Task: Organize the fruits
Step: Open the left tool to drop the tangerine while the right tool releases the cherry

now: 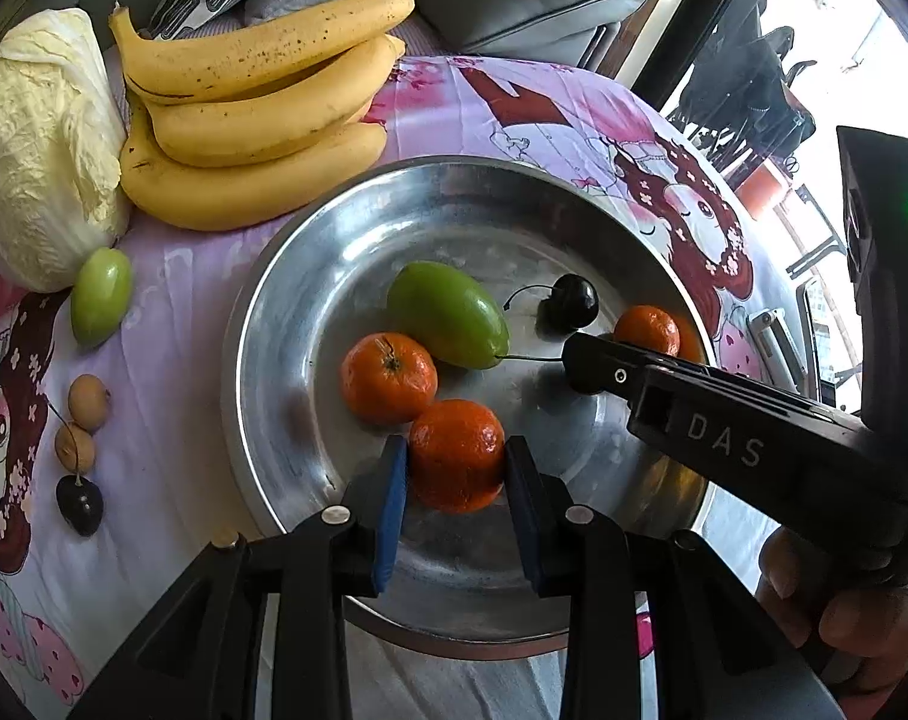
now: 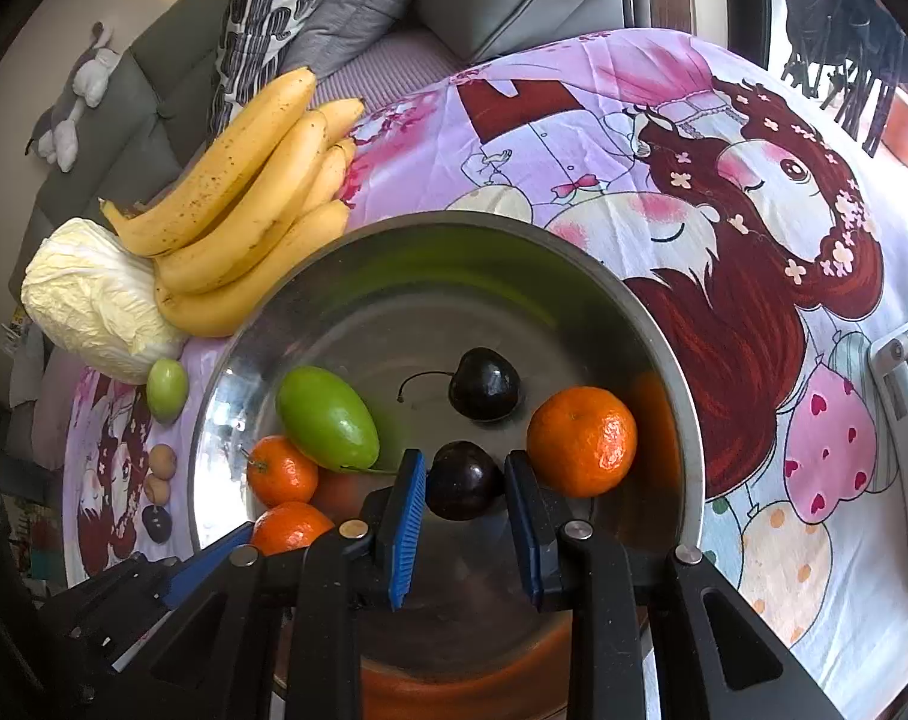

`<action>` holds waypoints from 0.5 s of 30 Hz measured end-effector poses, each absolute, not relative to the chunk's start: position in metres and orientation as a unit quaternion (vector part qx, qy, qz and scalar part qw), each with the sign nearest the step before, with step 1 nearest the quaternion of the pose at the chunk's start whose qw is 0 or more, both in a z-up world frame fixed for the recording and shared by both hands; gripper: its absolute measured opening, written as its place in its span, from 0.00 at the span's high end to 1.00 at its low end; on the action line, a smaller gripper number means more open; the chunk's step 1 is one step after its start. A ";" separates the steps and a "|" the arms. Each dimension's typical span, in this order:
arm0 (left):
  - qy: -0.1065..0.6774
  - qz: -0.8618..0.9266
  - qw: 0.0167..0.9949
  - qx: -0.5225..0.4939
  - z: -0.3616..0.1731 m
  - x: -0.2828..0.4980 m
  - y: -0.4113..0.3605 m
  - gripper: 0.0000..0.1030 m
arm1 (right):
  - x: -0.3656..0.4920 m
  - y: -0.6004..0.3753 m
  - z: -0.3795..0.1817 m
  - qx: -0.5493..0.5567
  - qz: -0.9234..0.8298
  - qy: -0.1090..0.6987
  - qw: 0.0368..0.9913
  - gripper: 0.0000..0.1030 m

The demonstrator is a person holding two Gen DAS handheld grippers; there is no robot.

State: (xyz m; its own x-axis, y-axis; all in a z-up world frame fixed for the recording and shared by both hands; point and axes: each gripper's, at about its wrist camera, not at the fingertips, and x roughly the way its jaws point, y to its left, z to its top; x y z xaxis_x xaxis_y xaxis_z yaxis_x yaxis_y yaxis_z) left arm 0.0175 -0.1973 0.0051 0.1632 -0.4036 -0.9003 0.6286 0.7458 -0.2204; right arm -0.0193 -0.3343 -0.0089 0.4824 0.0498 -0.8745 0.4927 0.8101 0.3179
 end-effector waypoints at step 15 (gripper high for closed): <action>0.555 -0.340 0.752 0.106 0.001 0.017 -0.199 0.67 | -0.017 -0.334 -0.013 0.274 -0.136 0.497 0.812 0.71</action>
State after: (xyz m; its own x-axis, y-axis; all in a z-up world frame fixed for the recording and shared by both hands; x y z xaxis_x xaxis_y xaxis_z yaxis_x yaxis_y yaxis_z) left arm 0.0168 -0.1994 0.0013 0.1524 -0.3935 -0.9066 0.6291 0.7461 -0.2181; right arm -0.0170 -0.3336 -0.0127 0.4686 0.0524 -0.8818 0.4932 0.8126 0.3104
